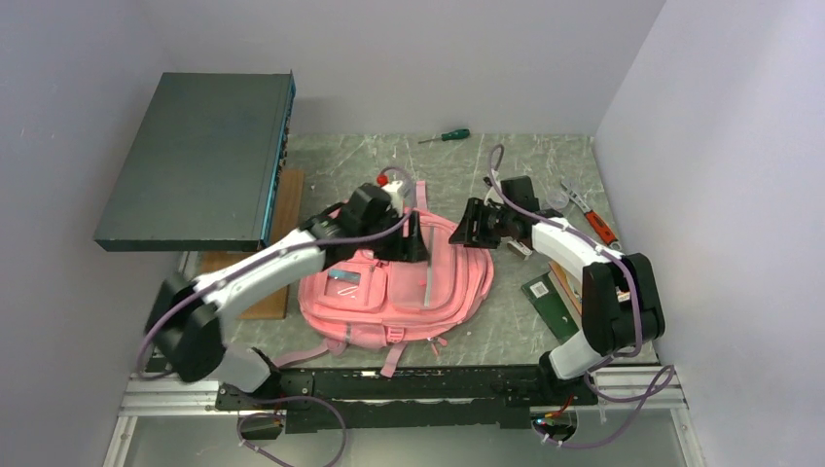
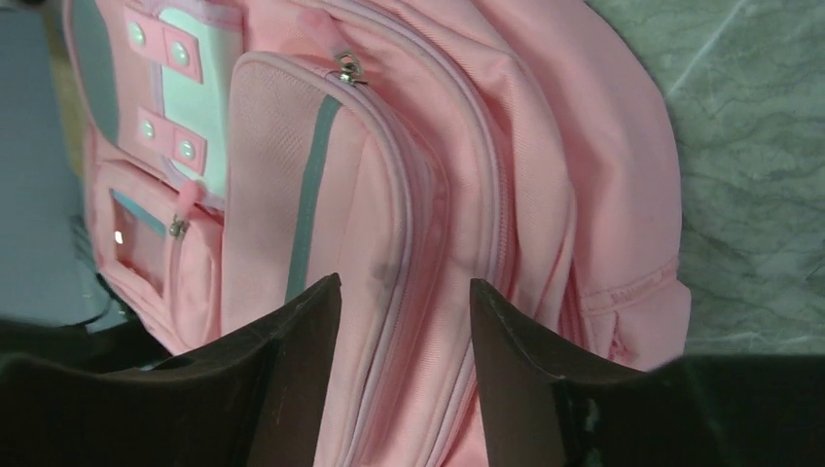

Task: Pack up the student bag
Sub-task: Unzip the student bag at the center of the board.

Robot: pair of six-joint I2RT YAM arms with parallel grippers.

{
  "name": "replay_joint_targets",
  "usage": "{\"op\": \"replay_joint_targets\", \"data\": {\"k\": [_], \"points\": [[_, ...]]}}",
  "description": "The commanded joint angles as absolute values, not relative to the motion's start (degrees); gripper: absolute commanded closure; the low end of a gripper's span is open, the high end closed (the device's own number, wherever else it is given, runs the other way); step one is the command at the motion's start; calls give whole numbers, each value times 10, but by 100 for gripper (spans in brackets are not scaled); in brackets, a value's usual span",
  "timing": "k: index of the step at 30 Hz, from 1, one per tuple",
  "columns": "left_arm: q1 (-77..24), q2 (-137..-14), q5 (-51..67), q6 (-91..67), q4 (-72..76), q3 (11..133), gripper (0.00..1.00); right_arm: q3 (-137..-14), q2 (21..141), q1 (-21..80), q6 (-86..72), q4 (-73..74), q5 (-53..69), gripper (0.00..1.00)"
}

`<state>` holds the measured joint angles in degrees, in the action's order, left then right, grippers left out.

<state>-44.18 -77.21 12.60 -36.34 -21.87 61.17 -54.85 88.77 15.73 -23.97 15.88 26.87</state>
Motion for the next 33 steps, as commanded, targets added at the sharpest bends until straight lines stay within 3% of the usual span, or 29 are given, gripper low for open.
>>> {"op": "replay_joint_targets", "data": {"k": [1,5,9,15,17,21,24,26,29,33], "points": [[-415,-921,95,-392,-236,720,34,-521,870,125,-284,84,343,50],[-399,-1048,154,-380,-216,796,40,-497,863,123,-289,56,367,54],[-399,-1106,164,-372,-222,846,58,-483,850,117,-286,49,358,54],[-399,-1112,198,-393,-181,816,80,-481,862,117,-286,33,381,56],[-402,-1097,205,-396,-156,795,78,-477,865,117,-285,28,383,56],[-403,-1072,230,-416,-93,752,56,-461,885,117,-297,4,407,62],[-403,-1096,245,-421,-110,775,56,-452,902,118,-314,-35,441,71],[-401,-1105,261,-431,-107,774,68,-442,903,119,-331,-58,460,74],[-400,-1101,258,-427,-114,770,98,-455,894,118,-319,-28,444,74],[-400,-1069,243,-404,-114,730,100,-536,885,125,-253,119,322,62]]}}
